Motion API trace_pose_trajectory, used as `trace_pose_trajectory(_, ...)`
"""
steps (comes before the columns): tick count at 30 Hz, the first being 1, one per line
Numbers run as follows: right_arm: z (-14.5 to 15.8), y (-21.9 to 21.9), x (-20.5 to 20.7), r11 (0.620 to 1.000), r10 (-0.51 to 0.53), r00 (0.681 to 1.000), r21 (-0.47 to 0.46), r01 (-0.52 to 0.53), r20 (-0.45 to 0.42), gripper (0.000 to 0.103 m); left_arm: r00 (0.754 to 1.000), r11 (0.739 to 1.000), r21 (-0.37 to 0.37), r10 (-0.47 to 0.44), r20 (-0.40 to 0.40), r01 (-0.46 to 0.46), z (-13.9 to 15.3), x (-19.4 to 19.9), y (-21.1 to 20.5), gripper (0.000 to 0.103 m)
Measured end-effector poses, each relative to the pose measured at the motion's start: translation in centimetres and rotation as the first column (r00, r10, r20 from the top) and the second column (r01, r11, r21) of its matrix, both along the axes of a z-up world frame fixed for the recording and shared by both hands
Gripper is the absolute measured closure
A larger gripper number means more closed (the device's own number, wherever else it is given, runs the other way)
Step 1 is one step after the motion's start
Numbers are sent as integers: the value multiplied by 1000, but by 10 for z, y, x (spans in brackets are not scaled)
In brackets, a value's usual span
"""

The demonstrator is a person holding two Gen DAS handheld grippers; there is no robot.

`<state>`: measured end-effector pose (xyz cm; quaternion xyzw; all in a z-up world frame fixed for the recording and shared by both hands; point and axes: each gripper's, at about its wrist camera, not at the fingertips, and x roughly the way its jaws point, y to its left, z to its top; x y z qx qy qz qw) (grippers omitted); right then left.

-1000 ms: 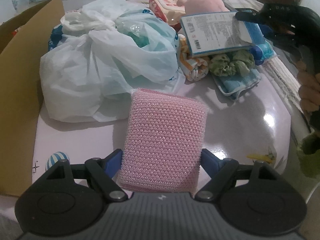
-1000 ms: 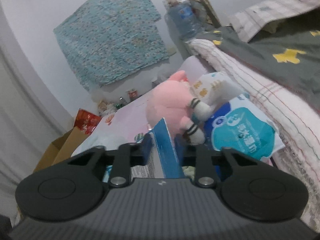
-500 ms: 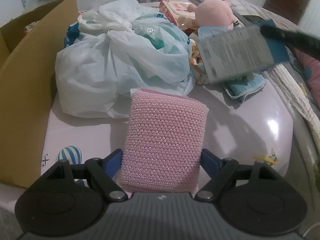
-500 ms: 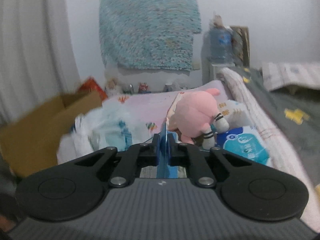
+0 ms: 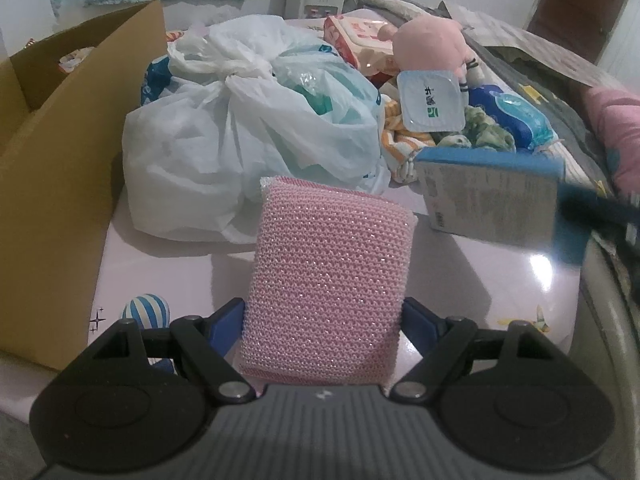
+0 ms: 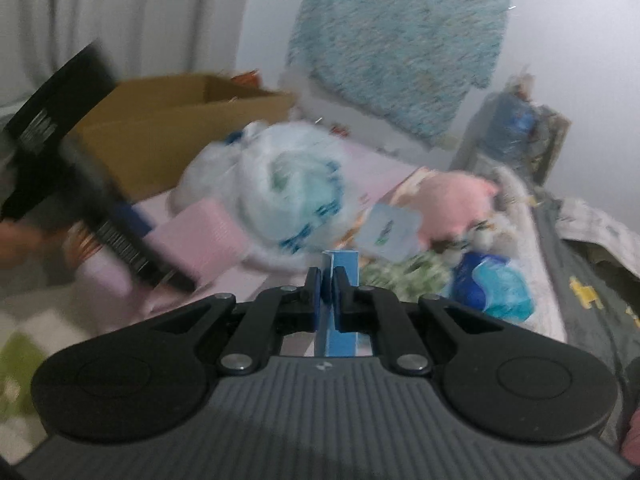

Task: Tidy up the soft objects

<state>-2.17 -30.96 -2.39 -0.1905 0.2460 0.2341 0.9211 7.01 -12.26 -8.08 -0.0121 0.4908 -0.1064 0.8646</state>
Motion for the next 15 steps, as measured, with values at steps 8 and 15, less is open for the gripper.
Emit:
trace_pose_trajectory(8, -34, 21, -26, 999, 42, 990, -19, -44, -131, 96, 1000, 1000, 4, -4, 6, 4, 1, -5, 1, 19)
trace_pose_trajectory(15, -37, 19, -38, 998, 35, 981, 54, -25, -189, 51, 1000, 1000, -3, -2, 6, 2, 1, -5, 2, 19)
